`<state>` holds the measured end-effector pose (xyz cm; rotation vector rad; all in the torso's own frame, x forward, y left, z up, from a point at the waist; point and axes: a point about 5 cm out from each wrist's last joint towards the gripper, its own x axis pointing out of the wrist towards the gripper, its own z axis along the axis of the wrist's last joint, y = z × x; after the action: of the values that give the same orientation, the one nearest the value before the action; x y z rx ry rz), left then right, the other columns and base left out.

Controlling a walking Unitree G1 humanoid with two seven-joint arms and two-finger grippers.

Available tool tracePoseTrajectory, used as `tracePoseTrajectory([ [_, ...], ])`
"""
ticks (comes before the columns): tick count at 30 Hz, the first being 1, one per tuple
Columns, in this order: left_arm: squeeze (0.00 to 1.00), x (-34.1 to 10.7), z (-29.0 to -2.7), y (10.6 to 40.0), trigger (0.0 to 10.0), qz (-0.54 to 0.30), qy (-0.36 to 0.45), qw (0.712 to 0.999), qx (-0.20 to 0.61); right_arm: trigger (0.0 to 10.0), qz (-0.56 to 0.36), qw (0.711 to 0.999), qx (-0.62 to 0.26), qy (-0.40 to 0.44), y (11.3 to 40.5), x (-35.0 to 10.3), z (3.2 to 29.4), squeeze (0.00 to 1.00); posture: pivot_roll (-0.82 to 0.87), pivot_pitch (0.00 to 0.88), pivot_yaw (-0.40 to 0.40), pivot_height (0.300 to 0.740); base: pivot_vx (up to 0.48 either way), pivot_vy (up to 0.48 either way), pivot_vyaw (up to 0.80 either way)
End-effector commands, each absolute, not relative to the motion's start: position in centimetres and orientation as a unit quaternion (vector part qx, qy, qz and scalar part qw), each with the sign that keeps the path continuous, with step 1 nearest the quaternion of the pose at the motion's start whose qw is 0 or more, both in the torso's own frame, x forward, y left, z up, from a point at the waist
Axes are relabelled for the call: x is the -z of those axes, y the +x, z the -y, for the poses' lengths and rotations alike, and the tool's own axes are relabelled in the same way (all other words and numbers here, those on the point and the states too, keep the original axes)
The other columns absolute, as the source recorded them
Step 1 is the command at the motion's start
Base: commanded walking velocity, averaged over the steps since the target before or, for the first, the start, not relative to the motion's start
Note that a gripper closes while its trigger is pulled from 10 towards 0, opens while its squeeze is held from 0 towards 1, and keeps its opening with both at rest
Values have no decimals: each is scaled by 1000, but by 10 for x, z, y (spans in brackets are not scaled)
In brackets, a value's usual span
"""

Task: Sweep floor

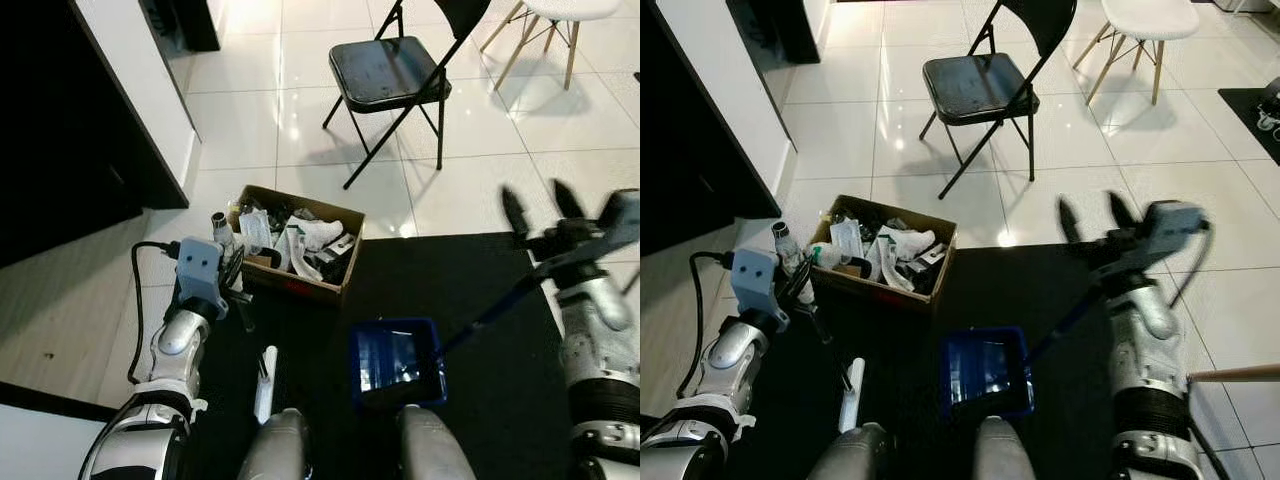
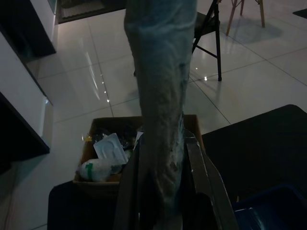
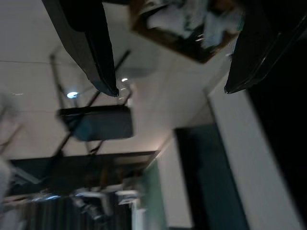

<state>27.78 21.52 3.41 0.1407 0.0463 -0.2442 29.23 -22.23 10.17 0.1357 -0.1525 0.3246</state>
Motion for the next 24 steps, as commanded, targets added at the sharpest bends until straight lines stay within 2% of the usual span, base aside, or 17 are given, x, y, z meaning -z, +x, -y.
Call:
tracePoseTrajectory([
  [1, 0, -34, -213, 279, 10000, -19, 71, 990, 120, 10000, 46, 980, -180, 73, 290, -88, 213, 0, -24, 16, 30, 740, 0, 0, 0],
  [4, 0, -34, -214, 279, 10000, -21, 71, 990, 116, 10000, 31, 979, -186, 77, 290, -80, 207, 0, -26, 15, 31, 740, 0, 0, 0],
  [7, 0, -30, -214, 277, 10000, -33, 68, 992, 106, 10000, -40, 970, -225, 88, 285, -48, 183, 0, -14, 12, 24, 740, 0, 0, 0],
  [10, 0, -23, -213, 272, 10000, -45, 57, 993, 97, 10000, -78, 965, -237, 85, 275, -28, 172, 0, -9, 14, 14, 740, 0, 0, 0],
  [13, 0, -14, -215, 264, 10000, -64, 67, 991, 93, 10000, -114, 969, -200, 84, 266, -11, 173, 0, -7, 18, 12, 740, 0, 0, 0],
  [21, 0, -8, -214, 258, 10000, -78, 69, 991, 89, 10000, -138, 971, -169, 94, 255, 4, 175, 0, -8, 25, 9, 740, 0, 0, 0],
  [24, 0, -4, -209, 254, 10000, -79, 68, 990, 90, 10000, -137, 980, -111, 93, 247, 11, 187, 0, -5, 24, 13, 740, 0, 0, 0],
])
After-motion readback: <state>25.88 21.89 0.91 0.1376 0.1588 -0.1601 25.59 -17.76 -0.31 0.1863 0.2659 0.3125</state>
